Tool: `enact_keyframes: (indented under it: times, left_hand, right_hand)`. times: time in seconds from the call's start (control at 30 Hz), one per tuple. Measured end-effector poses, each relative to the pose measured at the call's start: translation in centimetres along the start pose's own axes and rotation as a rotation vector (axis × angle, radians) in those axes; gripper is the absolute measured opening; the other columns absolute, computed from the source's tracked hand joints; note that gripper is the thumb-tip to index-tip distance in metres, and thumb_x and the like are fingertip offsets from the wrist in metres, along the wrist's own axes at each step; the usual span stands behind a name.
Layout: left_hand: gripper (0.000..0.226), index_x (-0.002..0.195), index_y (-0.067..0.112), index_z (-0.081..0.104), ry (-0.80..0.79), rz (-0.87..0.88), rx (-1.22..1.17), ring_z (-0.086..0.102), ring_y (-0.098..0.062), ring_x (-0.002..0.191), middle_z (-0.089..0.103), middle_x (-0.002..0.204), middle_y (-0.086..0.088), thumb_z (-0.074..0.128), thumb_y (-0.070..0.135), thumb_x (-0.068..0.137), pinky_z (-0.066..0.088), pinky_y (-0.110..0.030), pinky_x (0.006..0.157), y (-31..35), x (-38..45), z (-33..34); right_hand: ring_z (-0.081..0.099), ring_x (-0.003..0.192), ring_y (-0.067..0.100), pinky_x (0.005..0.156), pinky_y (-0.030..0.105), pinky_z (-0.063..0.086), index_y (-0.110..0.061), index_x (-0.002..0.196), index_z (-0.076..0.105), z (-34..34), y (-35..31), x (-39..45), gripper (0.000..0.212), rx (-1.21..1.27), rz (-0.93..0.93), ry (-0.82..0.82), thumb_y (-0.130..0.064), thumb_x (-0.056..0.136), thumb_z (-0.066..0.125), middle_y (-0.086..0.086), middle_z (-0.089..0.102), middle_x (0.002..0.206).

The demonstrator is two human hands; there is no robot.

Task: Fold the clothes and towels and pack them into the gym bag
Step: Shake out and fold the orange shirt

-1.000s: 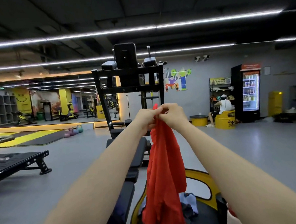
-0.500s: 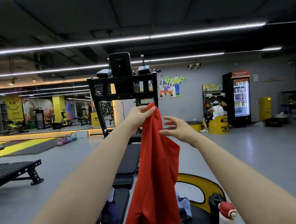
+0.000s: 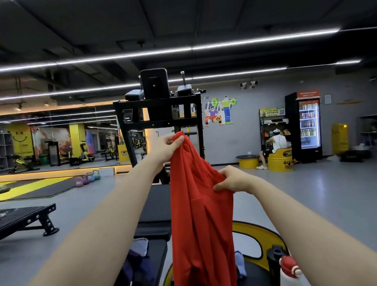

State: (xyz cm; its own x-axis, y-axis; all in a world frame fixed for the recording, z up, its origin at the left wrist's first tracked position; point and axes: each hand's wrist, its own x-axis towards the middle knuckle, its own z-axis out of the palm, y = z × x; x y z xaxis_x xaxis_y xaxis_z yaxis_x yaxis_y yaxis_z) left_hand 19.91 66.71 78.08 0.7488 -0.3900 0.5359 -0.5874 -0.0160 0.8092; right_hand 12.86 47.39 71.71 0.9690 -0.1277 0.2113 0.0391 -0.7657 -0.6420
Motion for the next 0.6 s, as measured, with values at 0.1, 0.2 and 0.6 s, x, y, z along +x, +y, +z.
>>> enact_keyframes:
  times: [0.1,0.2,0.6]
  left_hand:
    - [0.015,0.106,0.018,0.061,0.014,-0.013,0.06,0.061,-0.025,0.098,0.062,0.096,-0.003,0.058,0.026,0.093,0.05,-0.044,0.093,-0.7,-0.2,-0.9]
    - [0.018,0.108,0.014,0.063,0.005,-0.057,0.18,0.061,-0.027,0.103,0.065,0.109,-0.012,0.061,0.022,0.092,0.051,-0.045,0.092,-2.1,-0.5,-1.7]
    - [0.016,0.107,0.006,0.064,-0.011,-0.121,0.467,0.056,-0.014,0.065,0.06,0.087,-0.009,0.053,0.008,0.095,0.05,-0.022,0.056,-4.9,-1.2,-2.1]
  right_hand:
    - [0.064,0.092,0.026,0.064,0.031,0.057,-0.015,0.114,0.062,-0.3,0.2,-0.3,0.024,0.029,0.044,0.074,-0.007,0.093,0.054,0.01,0.065,0.104]
    - [0.061,0.089,0.028,0.055,0.032,0.054,-0.015,0.104,0.057,-0.9,0.4,-0.1,0.019,0.102,0.091,0.233,-0.007,0.095,0.043,0.012,0.06,0.106]
    - [0.052,0.078,0.022,0.06,0.027,0.043,-0.015,0.104,0.059,-2.7,-0.2,-0.2,0.034,0.079,0.076,0.27,-0.001,0.092,0.03,0.008,0.057,0.089]
